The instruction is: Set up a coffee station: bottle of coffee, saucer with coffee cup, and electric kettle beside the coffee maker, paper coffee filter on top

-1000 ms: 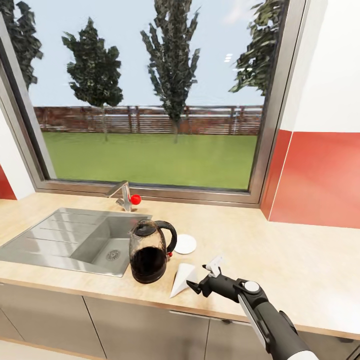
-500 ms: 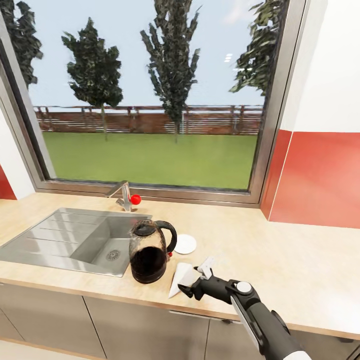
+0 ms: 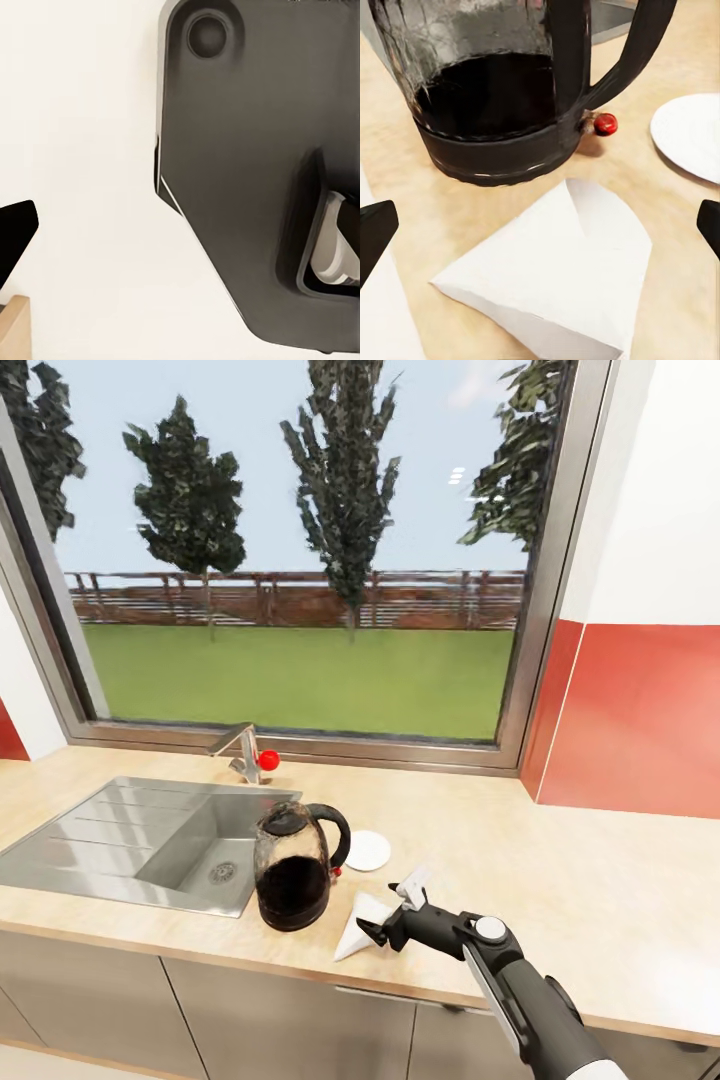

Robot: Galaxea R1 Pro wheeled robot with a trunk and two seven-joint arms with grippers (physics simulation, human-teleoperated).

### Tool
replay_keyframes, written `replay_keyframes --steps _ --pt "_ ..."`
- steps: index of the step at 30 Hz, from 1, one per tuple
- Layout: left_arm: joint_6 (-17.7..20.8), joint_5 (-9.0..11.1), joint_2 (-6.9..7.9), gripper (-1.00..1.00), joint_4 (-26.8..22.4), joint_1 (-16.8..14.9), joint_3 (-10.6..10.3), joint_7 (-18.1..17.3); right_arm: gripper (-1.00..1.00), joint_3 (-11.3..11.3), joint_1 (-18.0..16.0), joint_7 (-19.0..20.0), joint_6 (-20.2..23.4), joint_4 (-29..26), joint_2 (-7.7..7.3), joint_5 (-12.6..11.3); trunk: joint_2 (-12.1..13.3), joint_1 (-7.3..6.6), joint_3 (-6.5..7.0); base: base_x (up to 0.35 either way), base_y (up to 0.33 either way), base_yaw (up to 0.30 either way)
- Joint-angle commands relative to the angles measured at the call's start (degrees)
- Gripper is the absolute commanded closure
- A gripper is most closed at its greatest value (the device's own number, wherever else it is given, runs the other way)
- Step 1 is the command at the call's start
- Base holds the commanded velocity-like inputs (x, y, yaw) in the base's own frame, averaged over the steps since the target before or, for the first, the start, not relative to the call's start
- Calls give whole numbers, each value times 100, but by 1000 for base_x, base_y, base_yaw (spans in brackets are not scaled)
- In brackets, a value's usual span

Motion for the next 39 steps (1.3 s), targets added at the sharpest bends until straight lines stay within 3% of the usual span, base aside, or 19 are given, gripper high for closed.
replay_keyframes --steps 1,39 --pt "-9 24 -1 -100 -7 4 10 7 -100 3 0 16 18 -8 -3 39 -2 2 0 22 -21 0" --pt "-9 44 18 -100 -7 4 10 7 -100 60 0 25 9 439 -3 48 -2 2 0 4 1 0"
